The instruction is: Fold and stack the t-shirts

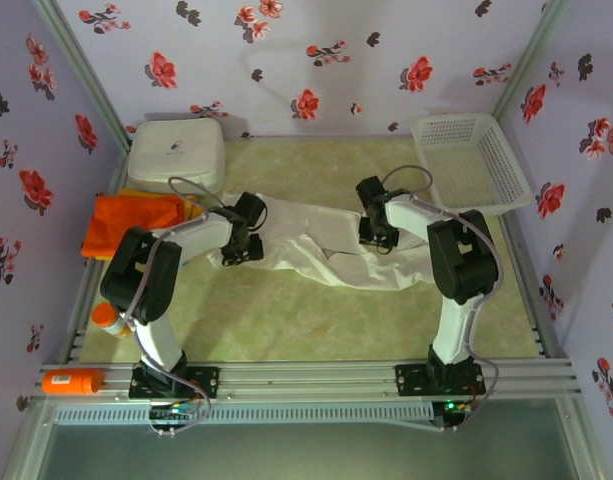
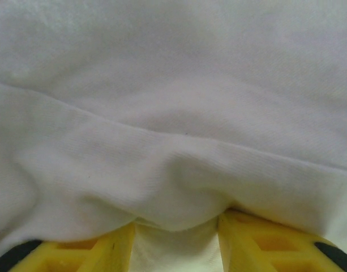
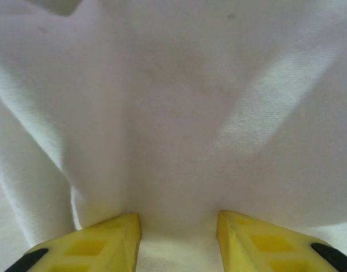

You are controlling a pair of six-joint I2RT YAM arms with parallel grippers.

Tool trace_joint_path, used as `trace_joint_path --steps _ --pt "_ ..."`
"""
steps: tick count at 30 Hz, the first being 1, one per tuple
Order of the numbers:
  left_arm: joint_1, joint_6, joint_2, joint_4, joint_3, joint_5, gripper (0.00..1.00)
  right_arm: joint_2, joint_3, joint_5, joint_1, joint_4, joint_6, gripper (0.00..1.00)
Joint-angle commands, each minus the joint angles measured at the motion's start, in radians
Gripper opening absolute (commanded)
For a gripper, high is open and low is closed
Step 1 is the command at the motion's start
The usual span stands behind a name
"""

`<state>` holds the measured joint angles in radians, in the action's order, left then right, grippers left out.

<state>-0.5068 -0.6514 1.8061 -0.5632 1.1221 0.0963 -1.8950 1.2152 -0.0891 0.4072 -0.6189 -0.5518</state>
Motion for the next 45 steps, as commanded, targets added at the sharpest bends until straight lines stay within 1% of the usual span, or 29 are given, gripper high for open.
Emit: trace_joint_path --steps 1,4,7,10,13,17,19,22,25,27,30,33,36,40,43,45 --pt "0.02 0.07 0.056 -0.052 0.102 -0.01 0.43 0.02 -0.101 0.083 0.049 -0.073 -0.047 0.41" --pt "0.029 0.088 0.12 -0.067 0.189 -0.036 0.4 0.081 -0.157 0.095 0.089 -0.066 -0.085 0.41" --pt "0.031 0.102 0.195 -0.083 0.29 -0.078 0.38 0.137 -0.224 0.141 0.141 -0.018 -0.141 0.42" --pt "0.031 0.121 0.273 -0.125 0.403 -0.096 0.37 0.177 -0.277 0.17 0.223 0.04 -0.224 0.42" --pt "0.031 0.156 0.339 -0.143 0.502 -0.095 0.36 0.167 -0.303 0.24 0.319 0.11 -0.314 0.43" --pt "0.031 0.193 0.42 -0.19 0.633 -0.107 0.36 0.153 -0.3 0.245 0.447 0.183 -0.421 0.43" --pt "0.03 0.21 0.46 -0.206 0.697 -0.139 0.35 0.141 -0.294 0.258 0.497 0.232 -0.478 0.43" --pt "0.021 0.233 0.507 -0.244 0.799 -0.145 0.35 0.129 -0.287 0.27 0.558 0.301 -0.551 0.43" --pt "0.022 0.254 0.524 -0.274 0.871 -0.144 0.35 0.147 -0.283 0.246 0.593 0.321 -0.585 0.44" --pt "0.026 0.262 0.506 -0.282 0.882 -0.141 0.35 0.181 -0.264 0.197 0.594 0.272 -0.554 0.46" --pt "0.03 0.273 0.419 -0.246 0.825 -0.119 0.36 0.245 -0.185 0.07 0.583 0.074 -0.464 0.48" --pt "0.035 0.276 0.302 -0.218 0.746 -0.099 0.37 0.308 -0.133 -0.015 0.564 -0.016 -0.375 0.53" --pt "0.036 0.264 0.167 -0.18 0.632 -0.096 0.38 0.354 -0.095 -0.061 0.519 -0.043 -0.295 0.55" --pt "0.032 0.206 -0.044 -0.085 0.4 -0.093 0.42 0.374 -0.049 -0.073 0.429 -0.002 -0.187 0.57" --pt "0.029 0.147 -0.213 0.014 0.193 -0.093 0.46 0.332 0.027 -0.059 0.373 0.004 -0.102 0.59" --pt "0.024 0.12 -0.302 0.032 0.098 -0.09 0.47 0.282 0.095 -0.05 0.352 0.0 -0.049 0.59"
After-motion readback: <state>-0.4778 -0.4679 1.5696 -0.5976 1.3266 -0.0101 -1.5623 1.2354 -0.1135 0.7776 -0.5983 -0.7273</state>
